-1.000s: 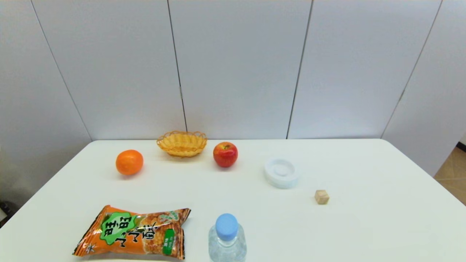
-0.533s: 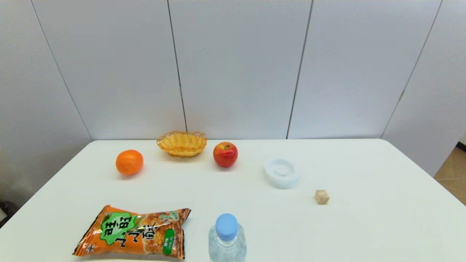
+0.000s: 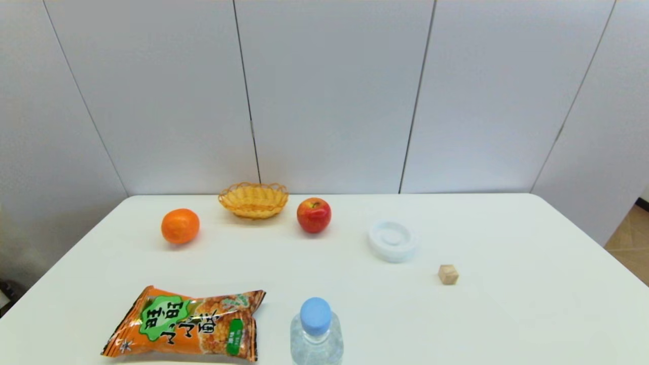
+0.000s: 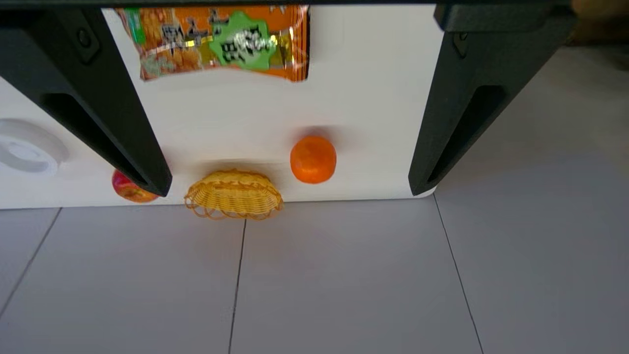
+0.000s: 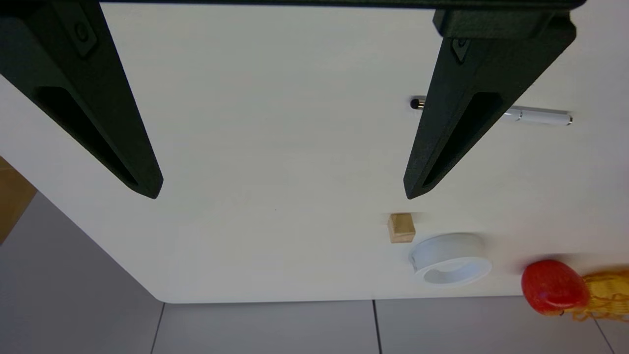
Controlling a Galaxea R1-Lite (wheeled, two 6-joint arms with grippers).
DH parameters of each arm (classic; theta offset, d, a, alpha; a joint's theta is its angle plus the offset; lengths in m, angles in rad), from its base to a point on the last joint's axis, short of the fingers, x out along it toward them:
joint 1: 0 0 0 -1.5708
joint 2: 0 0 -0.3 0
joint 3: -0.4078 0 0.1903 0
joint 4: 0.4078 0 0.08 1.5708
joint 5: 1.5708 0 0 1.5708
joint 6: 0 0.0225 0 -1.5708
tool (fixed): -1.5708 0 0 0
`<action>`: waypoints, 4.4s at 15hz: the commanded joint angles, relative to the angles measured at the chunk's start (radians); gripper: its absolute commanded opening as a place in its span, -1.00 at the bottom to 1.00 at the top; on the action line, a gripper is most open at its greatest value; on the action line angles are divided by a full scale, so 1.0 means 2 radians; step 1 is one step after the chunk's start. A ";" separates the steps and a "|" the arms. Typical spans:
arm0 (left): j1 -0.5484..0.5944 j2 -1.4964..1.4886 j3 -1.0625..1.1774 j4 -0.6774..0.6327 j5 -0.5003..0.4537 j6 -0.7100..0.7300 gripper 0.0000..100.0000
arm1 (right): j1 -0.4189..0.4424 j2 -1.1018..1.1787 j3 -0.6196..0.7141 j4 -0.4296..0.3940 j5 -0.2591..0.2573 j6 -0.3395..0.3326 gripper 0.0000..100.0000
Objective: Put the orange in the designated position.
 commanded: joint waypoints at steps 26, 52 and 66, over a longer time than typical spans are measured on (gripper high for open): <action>-0.016 0.700 -0.498 0.273 0.054 0.002 1.00 | 0.000 0.001 0.000 0.000 0.000 0.000 1.00; -0.015 0.789 -0.495 0.278 0.055 -0.002 1.00 | 0.000 0.001 0.000 0.000 0.000 0.000 1.00; -0.015 0.788 -0.501 0.269 0.057 -0.002 -1.00 | 0.000 0.001 0.000 0.000 0.000 0.001 1.00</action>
